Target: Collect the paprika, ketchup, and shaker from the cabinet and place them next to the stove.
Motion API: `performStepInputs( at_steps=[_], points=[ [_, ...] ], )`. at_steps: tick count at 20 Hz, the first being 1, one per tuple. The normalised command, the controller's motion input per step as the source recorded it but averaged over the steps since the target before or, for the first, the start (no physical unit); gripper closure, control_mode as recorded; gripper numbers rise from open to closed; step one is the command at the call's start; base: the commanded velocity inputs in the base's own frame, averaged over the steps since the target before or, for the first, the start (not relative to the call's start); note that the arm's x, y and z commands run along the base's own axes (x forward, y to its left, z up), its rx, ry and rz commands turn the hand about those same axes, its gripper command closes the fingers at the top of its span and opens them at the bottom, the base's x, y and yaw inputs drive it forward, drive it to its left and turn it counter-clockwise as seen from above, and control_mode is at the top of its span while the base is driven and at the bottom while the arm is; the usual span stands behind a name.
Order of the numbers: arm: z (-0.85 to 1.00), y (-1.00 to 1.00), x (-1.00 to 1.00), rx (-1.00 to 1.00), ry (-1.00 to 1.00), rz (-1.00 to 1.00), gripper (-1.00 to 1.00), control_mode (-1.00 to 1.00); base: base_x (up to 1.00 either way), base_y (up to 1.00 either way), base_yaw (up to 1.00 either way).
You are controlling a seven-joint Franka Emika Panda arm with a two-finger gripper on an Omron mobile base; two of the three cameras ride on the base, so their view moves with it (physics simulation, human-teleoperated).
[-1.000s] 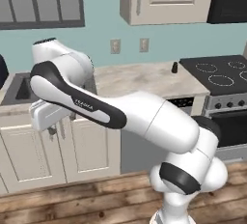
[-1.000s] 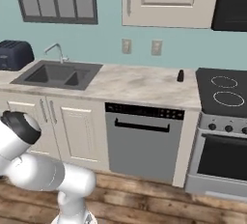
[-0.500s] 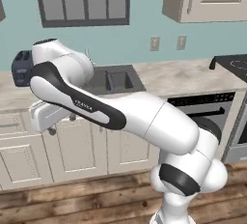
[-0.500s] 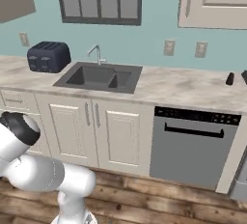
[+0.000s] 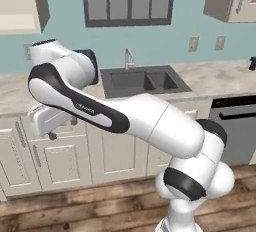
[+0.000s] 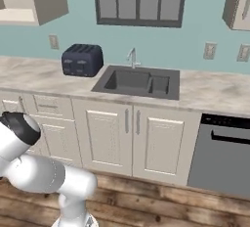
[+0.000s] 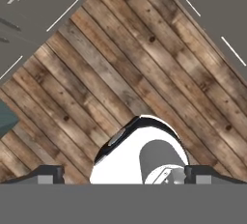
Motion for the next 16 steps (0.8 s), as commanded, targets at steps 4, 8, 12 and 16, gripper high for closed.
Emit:
performStepInputs(
  at_steps=[4,8,12,16],
  points=[
    [0.00,0.00,0.00,0.00,0.00,0.00,-1.00,1.00,0.60,0.51,-0.03],
    [0.00,0.00,0.00,0.00,0.00,0.00,-1.00,1.00,0.74,0.51,-0.09],
    [0.00,0.00,0.00,0.00,0.00,0.00,-1.00,1.00,0.69,0.56,-0.10],
    [0.00,0.00,0.00,0.00,0.00,0.00,-1.00,1.00,0.40,0.75,-0.08]
  ],
)
